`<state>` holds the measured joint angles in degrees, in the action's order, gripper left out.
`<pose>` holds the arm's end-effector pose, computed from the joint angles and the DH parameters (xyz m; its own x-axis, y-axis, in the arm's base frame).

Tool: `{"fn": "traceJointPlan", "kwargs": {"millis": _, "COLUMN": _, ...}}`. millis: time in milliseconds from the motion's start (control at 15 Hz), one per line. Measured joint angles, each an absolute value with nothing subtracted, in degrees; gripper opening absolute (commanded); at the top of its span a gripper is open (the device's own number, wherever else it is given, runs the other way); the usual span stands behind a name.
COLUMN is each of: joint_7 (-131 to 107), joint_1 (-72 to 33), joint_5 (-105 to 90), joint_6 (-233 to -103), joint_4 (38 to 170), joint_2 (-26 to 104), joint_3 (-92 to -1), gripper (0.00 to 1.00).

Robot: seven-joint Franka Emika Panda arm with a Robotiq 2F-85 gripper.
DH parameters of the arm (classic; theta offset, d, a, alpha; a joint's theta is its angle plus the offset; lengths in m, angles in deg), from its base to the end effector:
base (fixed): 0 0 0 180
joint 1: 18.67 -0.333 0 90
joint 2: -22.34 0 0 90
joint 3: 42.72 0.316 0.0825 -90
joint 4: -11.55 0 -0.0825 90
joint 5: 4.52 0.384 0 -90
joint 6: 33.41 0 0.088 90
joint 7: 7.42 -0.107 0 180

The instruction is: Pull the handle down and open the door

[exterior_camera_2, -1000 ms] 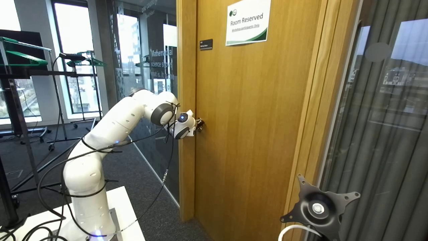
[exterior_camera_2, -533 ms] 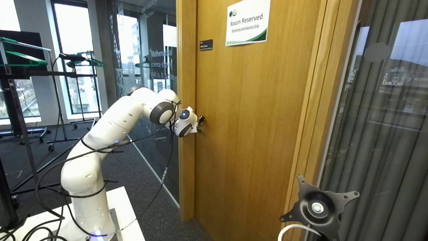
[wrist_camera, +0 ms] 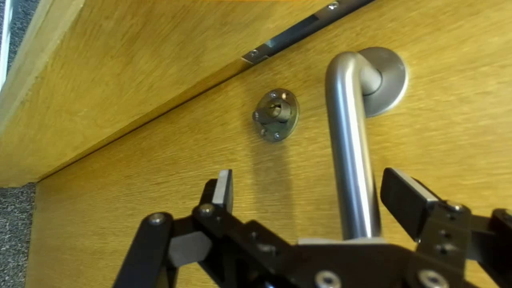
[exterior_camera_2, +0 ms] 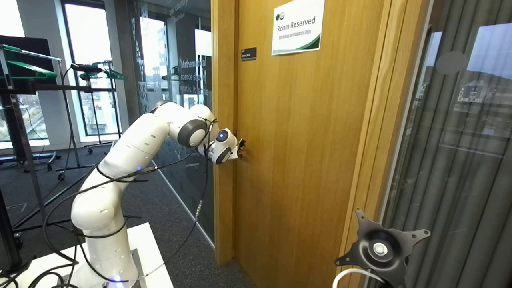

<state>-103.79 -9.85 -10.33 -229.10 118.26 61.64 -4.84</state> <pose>0.6340 0.2727 0.3327 0.3585 -0.8371 -0.4131 -0.6440 0.0986 -0.7586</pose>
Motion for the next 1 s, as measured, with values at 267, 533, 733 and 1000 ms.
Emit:
{"fn": "traceJointPlan", "kwargs": {"millis": 267, "joint_7": -103.4, "joint_1": -13.91, "joint_5": -10.34, "joint_6": -227.76, "joint_4": 117.38, "joint_2": 60.88, "joint_3": -8.72, "gripper": 1.0}}
{"fn": "traceJointPlan", "kwargs": {"millis": 533, "joint_7": -101.89, "joint_1": -17.64, "joint_5": -9.22, "joint_6": -224.58, "joint_4": 116.06, "joint_2": 59.15, "joint_3": -12.73, "gripper": 1.0}}
{"fn": "traceJointPlan", "kwargs": {"millis": 733, "joint_7": -95.49, "joint_1": -21.07, "joint_5": -3.6, "joint_6": -223.34, "joint_4": 114.5, "joint_2": 58.74, "joint_3": -15.61, "gripper": 1.0}}
{"fn": "traceJointPlan", "kwargs": {"millis": 1000, "joint_7": -89.65, "joint_1": -25.63, "joint_5": 2.53, "joint_6": -223.22, "joint_4": 112.65, "joint_2": 58.75, "joint_3": -20.05, "gripper": 1.0}}
